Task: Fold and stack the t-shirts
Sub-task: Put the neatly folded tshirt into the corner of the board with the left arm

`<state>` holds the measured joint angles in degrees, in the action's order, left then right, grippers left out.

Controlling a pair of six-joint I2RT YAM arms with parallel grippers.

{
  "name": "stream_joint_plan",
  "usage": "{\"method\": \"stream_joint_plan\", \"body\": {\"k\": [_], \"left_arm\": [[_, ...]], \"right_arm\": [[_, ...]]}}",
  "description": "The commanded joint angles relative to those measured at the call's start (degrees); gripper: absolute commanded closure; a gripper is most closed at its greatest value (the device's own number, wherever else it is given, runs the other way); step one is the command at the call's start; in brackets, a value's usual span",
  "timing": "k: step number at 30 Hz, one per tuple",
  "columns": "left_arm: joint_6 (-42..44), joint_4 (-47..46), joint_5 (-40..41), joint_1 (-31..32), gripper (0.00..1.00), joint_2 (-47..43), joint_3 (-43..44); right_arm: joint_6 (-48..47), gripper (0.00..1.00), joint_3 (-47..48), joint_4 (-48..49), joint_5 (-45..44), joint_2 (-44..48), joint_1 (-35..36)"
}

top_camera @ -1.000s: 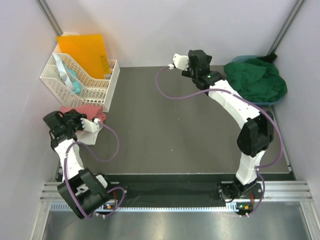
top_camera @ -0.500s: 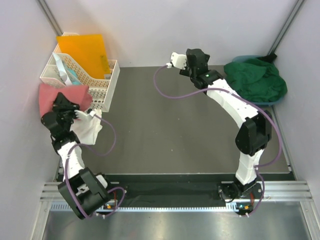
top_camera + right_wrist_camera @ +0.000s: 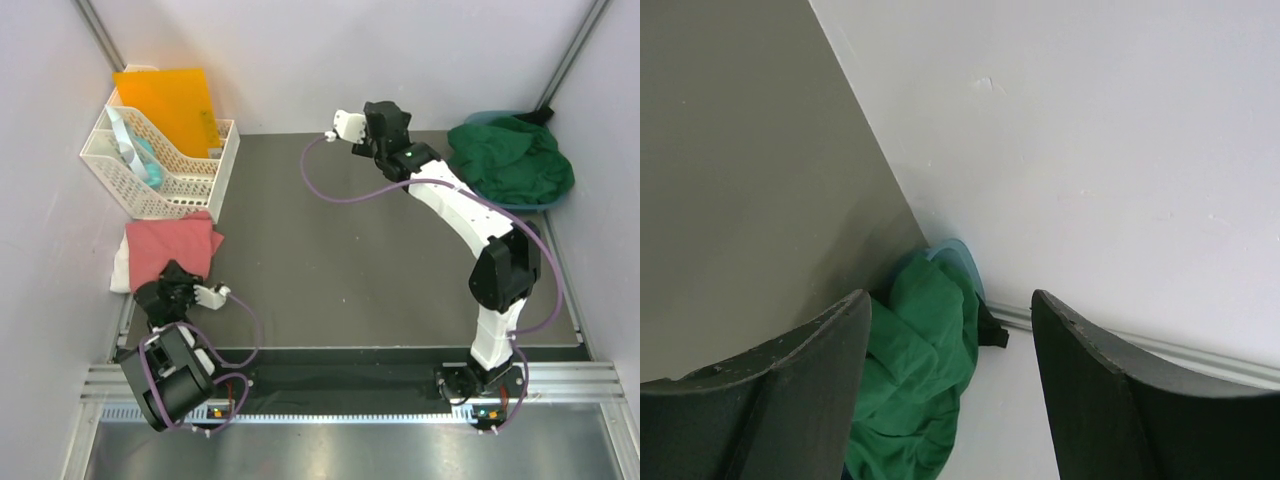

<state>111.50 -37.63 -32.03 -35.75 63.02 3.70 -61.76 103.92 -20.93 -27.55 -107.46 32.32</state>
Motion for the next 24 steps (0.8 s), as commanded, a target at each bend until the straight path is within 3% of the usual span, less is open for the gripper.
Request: {"method": "stream_joint_plan", "body": {"k": [1, 6, 11, 12, 13, 14, 15, 19, 24], "left_arm": [[3.63, 2.7, 1.43, -0.38, 1.0, -0.09, -2.21], [3.54, 5.97, 5.22, -1.25, 1.0, 0.87, -0.72], [6.0, 9.58, 6.28, -5.55, 1.0, 5.26, 6.57], [8.79, 13.68, 6.37, -6.61, 1.0, 6.22, 7.71], [10.82, 16.5, 5.58, -9.05, 0.96, 6.32, 9.81], [13.19, 21.06, 4.62, -10.38, 0.78, 6.32, 10.96], [16.61, 29.28, 3.22, -11.79, 0.67, 5.28, 13.24], [23.31, 50.74, 1.54, -14.09, 0.53, 2.54, 17.65], [27.79, 61.43, 1.88, -14.26, 0.4, 2.89, 19.06]], "right_arm": [[0.41, 0.34, 3.04, -0.43, 0.66, 1.02, 1.08], [0.67, 0.34, 1.55, -0.69, 0.22, 2.34, 1.17], [1.2, 0.34, 0.67, -0.61, -0.13, 2.69, 1.17], [1.2, 0.34, 0.76, -0.52, -0.13, 2.61, 1.17], [1.2, 0.34, 0.93, -0.43, -0.31, 2.52, 1.17], [1.11, 0.33, 1.11, -0.52, -0.4, 2.26, 1.17], [1.11, 0.33, 1.28, -0.43, -0.4, 2.34, 1.17], [0.85, 0.33, 2.86, -0.25, -0.49, 1.55, 1.35], [0.06, 0.32, 4.54, -0.34, -0.4, 0.59, 1.87]]}}
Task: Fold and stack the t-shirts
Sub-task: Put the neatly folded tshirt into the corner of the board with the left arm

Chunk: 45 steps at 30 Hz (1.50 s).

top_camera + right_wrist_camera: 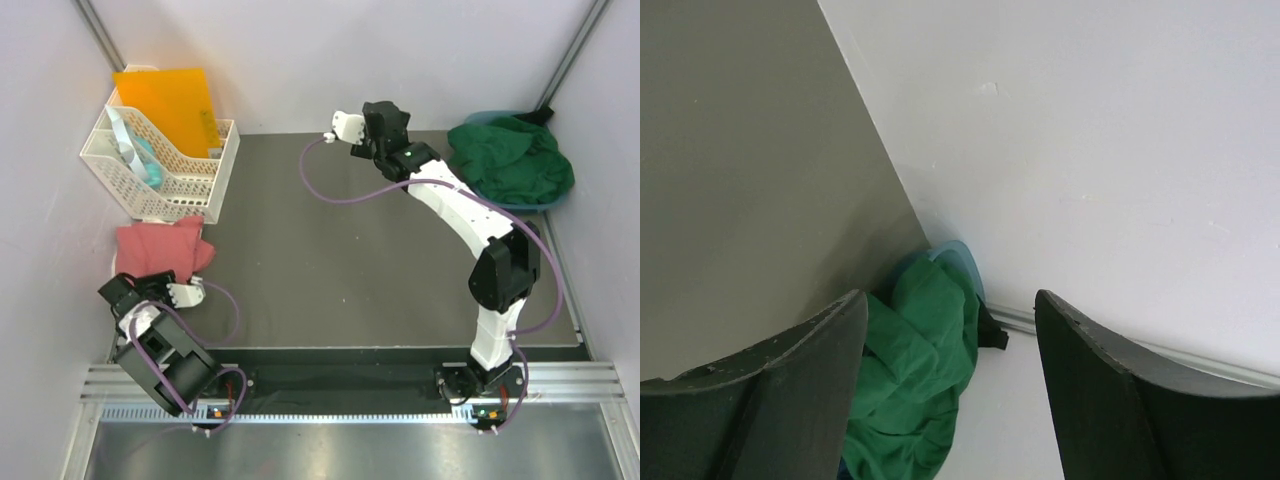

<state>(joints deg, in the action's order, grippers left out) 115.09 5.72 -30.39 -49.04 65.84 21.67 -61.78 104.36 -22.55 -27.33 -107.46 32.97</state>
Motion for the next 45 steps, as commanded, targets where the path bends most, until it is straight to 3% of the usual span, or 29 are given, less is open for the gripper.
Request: {"method": "stream_joint_plan", "body": {"k": [1, 6, 15, 21, 23, 25, 27, 28, 31, 32, 34, 35, 37, 39, 40, 41, 43, 45], "left_arm": [[24.57, 19.23, 0.25, -0.89, 0.39, -0.1, 1.09], [24.76, 29.59, -2.99, -0.89, 0.34, -0.72, 4.41], [24.04, 58.67, -11.88, -0.89, 0.09, -1.24, 17.86], [24.05, 75.03, -10.65, -0.97, 0.08, -1.86, 25.85], [18.64, 80.76, -13.7, -0.89, 0.08, -1.94, 28.85], [10.29, 80.59, -17.58, -0.71, 0.06, -2.65, 33.77], [-3.94, 80.51, -23.01, -0.71, 0.07, -1.6, 40.51], [-8.0, 79.98, -24.87, -0.71, 0.01, -0.99, 42.38], [-33.1, 69.82, -32.34, -0.71, 0.01, -0.63, 47.66], [-44.48, 62.3, -33.93, -0.71, 0.01, -0.98, 48.98], [-58.32, 50.87, -37.98, -0.54, 0.01, -1.77, 49.6], [-75.97, 37.57, -38.16, 0.16, 0.01, -1.77, 49.52], [-96.33, 24.58, -32.48, 2.35, 0.01, -1.07, 49.35], [-97.86, 19.96, -24.75, 8.67, 0.01, -0.54, 50.66], [-94.82, 20.3, -15.32, 11.39, 0.01, -0.45, 51.62], [-92.78, 20.82, -11.48, 16.99, 0.01, -0.45, 51.72], [-89.53, 21.96, -3.14, 21.77, 0.01, -0.02, 51.63], [-89.16, 23.89, -1.7, 25.47, 0.01, 0.95, 51.89]], "right_arm": [[-0.09, 0.32, 4.62, 1.19, -0.53, 0.5, 1.22], [-1.06, 0.31, 5.59, 1.28, -0.53, -0.12, 1.48], [-2.03, 0.29, 6.03, 1.8, -0.35, -1.0, 2.45], [-2.03, 0.26, 5.95, 0.66, 0.26, -0.65, 2.45], [-0.89, 0.23, 5.34, -0.83, 1.22, 0.4, 2.45], [1.29, 0.21, 3.32, -2.06, 1.84, 2.42, 2.54], [3.58, 0.09, 2.17, -5.47, 4.38, 3.92, 2.19], [6.21, 0.03, 1.73, -6.62, 5.44, 5.58, 2.01], [11.14, 0.0, 0.24, -10.4, 10.0, 8.83, 1.4], [12.46, 0.0, 0.15, -11.37, 10.97, 9.63, 1.05], [17.11, 0.0, 0.76, -14.01, 12.82, 11.91, 0.26], [18.78, 0.0, 1.2, -15.06, 15.7, 12.62, -0.97], [23.79, 0.0, 3.48, -18.49, 21.23, 14.47, -2.73], [28.18, 0.0, 6.29, -21.99, 25.81, 15.96, -6.15], [29.25, 0.0, 7.17, -23.41, 30.36, 16.4, -7.3], [30.13, 0.0, 8.48, -25.86, 31.63, 16.67, -9.31], [30.58, 0.0, 9.28, -29.2, 34.52, 17.46, -10.55], [30.49, 0.0, 8.94, -32.81, 32.79, 17.98, -10.74]]}}
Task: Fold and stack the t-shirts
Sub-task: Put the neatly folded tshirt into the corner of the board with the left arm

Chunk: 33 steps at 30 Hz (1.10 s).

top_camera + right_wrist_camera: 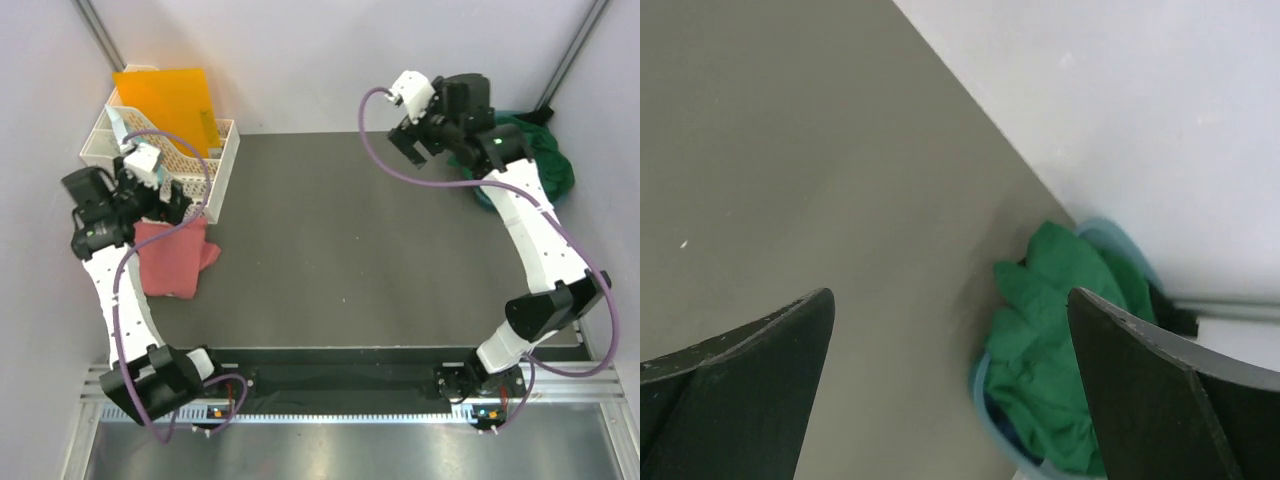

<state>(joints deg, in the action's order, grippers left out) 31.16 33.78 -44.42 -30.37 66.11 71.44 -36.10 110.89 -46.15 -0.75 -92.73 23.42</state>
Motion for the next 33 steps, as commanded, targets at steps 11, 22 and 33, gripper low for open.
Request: {"method": "stream_joint_plan", "body": {"k": [11, 22, 33], "left_arm": [[-9.36, 4.54, 43.98, 26.24, 0.01, 17.57, 13.37], [-9.36, 4.54, 43.98, 26.24, 0.01, 17.57, 13.38], [-9.36, 4.54, 43.98, 26.24, 0.01, 17.57, 13.38]], "right_arm": [[9.54, 0.0, -7.59, -8.18, -1.98, 8.17, -8.55], [18.25, 0.0, -8.15, -4.56, -2.67, 10.55, -14.28], [21.33, 0.0, -7.71, -3.16, -3.82, 10.81, -15.69]]}}
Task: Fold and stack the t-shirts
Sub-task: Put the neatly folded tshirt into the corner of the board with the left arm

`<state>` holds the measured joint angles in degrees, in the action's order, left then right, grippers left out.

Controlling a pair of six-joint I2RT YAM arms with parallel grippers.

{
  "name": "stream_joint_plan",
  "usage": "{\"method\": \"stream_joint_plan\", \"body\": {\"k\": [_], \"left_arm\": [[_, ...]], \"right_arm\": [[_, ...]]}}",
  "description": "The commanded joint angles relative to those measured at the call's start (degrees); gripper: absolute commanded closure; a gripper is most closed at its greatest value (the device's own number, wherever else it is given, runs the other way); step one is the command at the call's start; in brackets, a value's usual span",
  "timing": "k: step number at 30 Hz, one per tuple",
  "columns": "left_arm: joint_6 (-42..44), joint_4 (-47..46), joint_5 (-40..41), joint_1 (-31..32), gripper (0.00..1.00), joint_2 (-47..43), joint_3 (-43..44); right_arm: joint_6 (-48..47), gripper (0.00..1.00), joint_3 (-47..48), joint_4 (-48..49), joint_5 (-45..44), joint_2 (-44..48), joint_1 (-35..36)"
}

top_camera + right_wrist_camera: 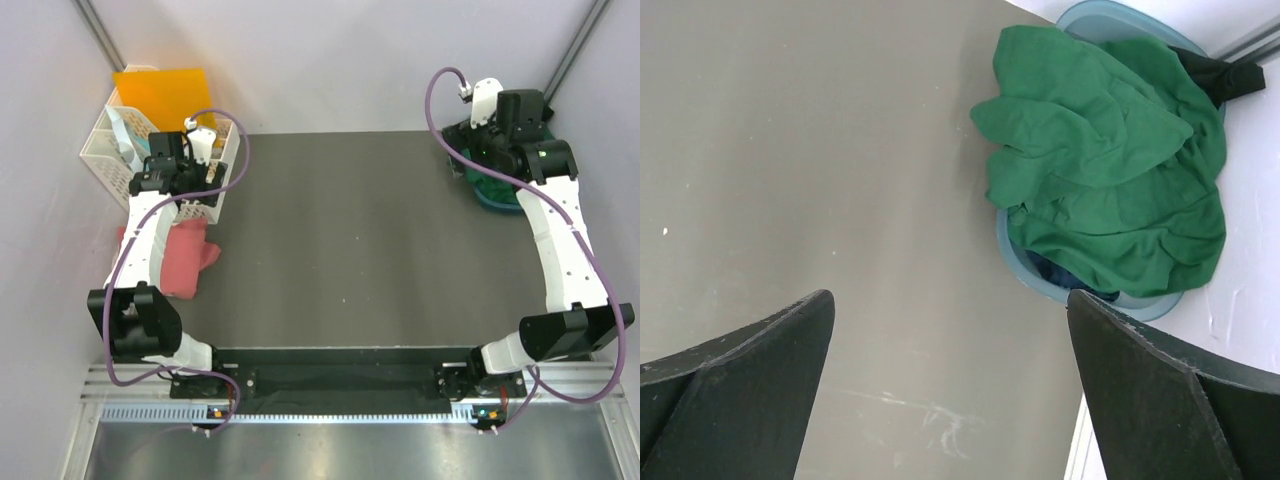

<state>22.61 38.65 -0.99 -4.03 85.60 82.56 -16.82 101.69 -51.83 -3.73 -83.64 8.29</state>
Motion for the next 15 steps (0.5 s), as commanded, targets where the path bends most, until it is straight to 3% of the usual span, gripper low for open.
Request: {"method": "stream_joint_plan", "body": {"k": [1, 15], "left_arm": [[-0.81, -0.33, 0.56, -0.1, 0.01, -1.93, 2.25], [-0.81, -0.33, 0.56, -0.1, 0.01, -1.93, 2.25]], "right_arm": [[2.14, 0.0, 1.76, 2.53, -1.02, 1.63, -0.56], [2.93, 0.0, 2.2, 3.41, -3.13, 2.6, -0.56]]}}
